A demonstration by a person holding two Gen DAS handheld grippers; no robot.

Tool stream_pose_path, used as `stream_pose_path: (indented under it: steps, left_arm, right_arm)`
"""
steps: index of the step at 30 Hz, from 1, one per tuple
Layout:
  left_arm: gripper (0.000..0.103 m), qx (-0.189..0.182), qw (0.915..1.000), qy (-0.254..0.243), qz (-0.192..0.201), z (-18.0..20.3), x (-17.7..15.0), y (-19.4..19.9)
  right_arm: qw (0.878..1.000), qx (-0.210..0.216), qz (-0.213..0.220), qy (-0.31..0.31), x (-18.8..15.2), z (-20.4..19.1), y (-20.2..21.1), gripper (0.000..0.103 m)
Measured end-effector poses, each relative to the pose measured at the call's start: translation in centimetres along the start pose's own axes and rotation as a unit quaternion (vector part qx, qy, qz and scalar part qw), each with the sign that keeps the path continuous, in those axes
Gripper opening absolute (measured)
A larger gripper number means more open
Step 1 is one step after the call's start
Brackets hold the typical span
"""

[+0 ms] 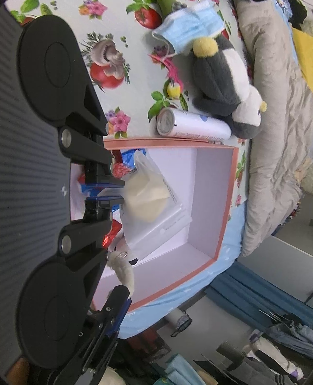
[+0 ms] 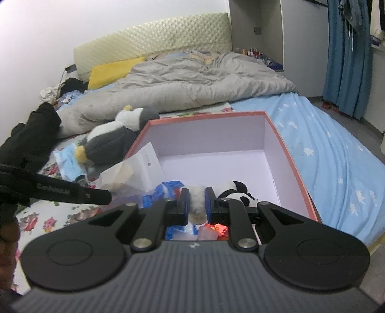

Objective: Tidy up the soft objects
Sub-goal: 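Lower both items into the box and open both tools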

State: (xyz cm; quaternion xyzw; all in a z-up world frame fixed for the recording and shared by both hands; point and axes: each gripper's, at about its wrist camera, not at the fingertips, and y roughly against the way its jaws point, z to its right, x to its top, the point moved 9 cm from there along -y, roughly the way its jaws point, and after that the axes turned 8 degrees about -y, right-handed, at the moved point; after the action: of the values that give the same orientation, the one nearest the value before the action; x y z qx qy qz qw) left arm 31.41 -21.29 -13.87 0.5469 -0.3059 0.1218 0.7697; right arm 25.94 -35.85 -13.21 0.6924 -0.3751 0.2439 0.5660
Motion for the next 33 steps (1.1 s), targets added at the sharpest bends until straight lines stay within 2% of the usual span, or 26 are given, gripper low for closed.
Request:
stream_pose_path:
  steps: [11, 18, 21, 24, 26, 28, 30, 31, 33]
  left_arm:
    - [0.009, 0.010, 0.9991, -0.007, -0.041, -0.8, 1.7, -5.4]
    - [0.009, 0.013, 0.9981, -0.009, -0.060, -1.2, 1.1, -7.3]
    - [0.009, 0.004, 0.9975, 0.014, -0.070, -1.6, 0.5, -7.6]
    - [0.009, 0.025, 0.9972, -0.009, -0.069, -1.6, 0.3, -7.7]
    - [0.010, 0.032, 0.9968, -0.031, -0.067, -1.1, 0.5, -7.6]
    - [0.013, 0.021, 0.9968, -0.036, -0.067, -0.6, 0.7, -7.5]
    - [0.025, 0.026, 0.9970, -0.037, -0.063, -0.4, 0.9, -7.3]
    - [0.035, 0.028, 0.9970, -0.037, -0.061, -0.4, 1.0, -7.2]
    - [0.038, 0.028, 0.9976, -0.036, -0.051, -0.2, 1.3, -6.6]
  right_arm:
    - [0.999, -0.008, -0.035, -0.024, 0.1, 2.3, -5.4, 0.018]
    - [0.998, -0.005, -0.046, -0.034, -0.1, 2.9, -7.3, 0.019]
    - [0.998, -0.002, -0.053, -0.034, -0.4, 3.1, -7.7, 0.019]
    - [0.998, -0.005, -0.060, -0.037, -0.6, 3.4, -8.0, 0.024]
    - [0.997, -0.004, -0.065, -0.041, -0.7, 3.6, -8.1, 0.035]
    - [0.997, -0.005, -0.063, -0.045, -0.5, 3.7, -8.0, 0.056]
    - [0.997, -0.011, -0.055, -0.045, -0.3, 3.8, -7.5, 0.061]
    - [0.998, -0.010, -0.052, -0.045, -0.2, 3.8, -7.2, 0.061]
    - [0.998, -0.008, -0.048, -0.047, 0.0, 3.8, -6.6, 0.061]
